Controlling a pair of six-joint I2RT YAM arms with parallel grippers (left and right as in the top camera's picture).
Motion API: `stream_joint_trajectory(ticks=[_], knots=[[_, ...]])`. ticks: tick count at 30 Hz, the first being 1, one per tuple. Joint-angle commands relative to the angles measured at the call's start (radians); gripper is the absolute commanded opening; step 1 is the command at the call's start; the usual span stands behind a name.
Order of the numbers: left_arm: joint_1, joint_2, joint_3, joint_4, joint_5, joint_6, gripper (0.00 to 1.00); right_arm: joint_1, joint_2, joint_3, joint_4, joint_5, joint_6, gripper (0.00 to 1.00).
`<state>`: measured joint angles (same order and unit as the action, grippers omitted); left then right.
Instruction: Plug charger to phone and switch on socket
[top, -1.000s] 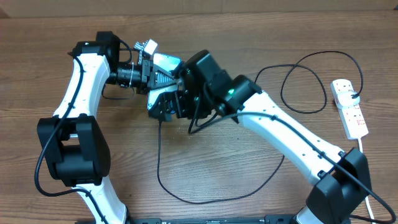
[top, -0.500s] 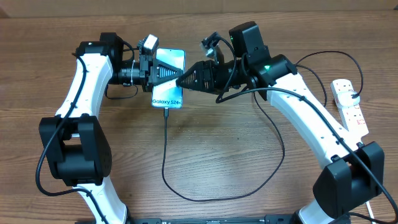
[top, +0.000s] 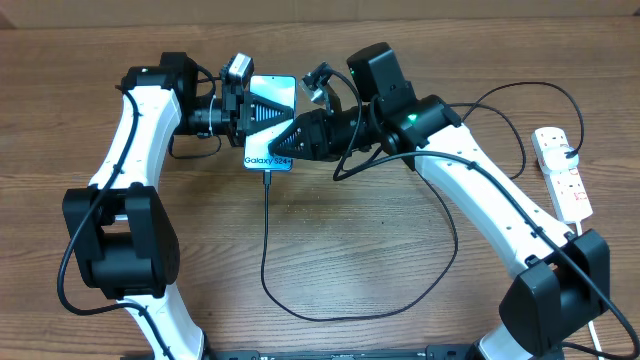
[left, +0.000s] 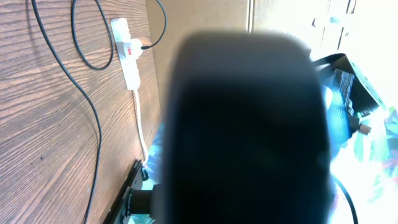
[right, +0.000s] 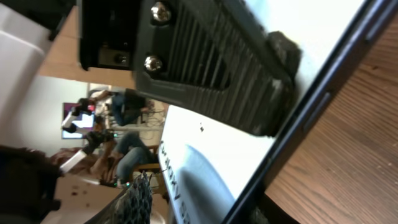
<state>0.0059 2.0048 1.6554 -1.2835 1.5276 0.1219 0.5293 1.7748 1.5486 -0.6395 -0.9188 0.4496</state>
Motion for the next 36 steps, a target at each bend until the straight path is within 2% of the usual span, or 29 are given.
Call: stream_joint_trajectory(ticks=[1, 3, 6, 7, 10, 14, 17, 19, 23, 24, 30, 36], knots=[[-0.008, -0.031, 0.002, -0.003, 0.053, -0.027, 0.04, 0.027, 0.004, 0.016, 0.007, 0.097, 0.027, 0.39], [-0.008, -0.031, 0.002, -0.003, 0.053, -0.041, 0.04, 0.033, 0.006, 0.016, 0.009, 0.125, 0.029, 0.33], [-0.007, -0.031, 0.002, -0.002, 0.053, -0.04, 0.04, 0.034, 0.006, 0.016, 0.011, 0.161, 0.029, 0.08], [-0.007, -0.031, 0.002, -0.002, 0.053, -0.039, 0.04, 0.034, 0.006, 0.016, 0.012, 0.172, 0.032, 0.04], [-0.007, -0.031, 0.002, 0.011, 0.042, -0.039, 0.07, 0.027, 0.006, 0.016, 0.011, 0.19, 0.045, 0.04], [-0.007, -0.031, 0.002, 0.055, -0.075, -0.04, 0.43, 0.014, 0.006, 0.016, -0.003, 0.193, 0.044, 0.04], [-0.006, -0.03, 0.002, 0.08, -0.221, -0.05, 0.65, 0.001, 0.006, 0.016, -0.037, 0.22, 0.044, 0.04], [-0.006, -0.031, 0.002, 0.089, -0.307, -0.079, 0.75, -0.009, 0.006, 0.016, -0.072, 0.251, 0.043, 0.04], [-0.006, -0.03, 0.002, 0.122, -0.444, -0.13, 0.84, -0.023, 0.006, 0.016, -0.145, 0.338, 0.043, 0.04], [-0.005, -0.03, 0.002, 0.137, -0.507, -0.161, 0.95, -0.026, 0.006, 0.015, -0.175, 0.38, 0.043, 0.04], [-0.006, -0.03, 0.002, 0.148, -0.859, -0.266, 1.0, -0.026, 0.006, -0.025, -0.234, 0.491, 0.039, 0.04], [-0.006, -0.03, 0.002, 0.137, -1.191, -0.284, 1.0, -0.026, 0.032, -0.123, -0.193, 0.491, 0.044, 0.04]])
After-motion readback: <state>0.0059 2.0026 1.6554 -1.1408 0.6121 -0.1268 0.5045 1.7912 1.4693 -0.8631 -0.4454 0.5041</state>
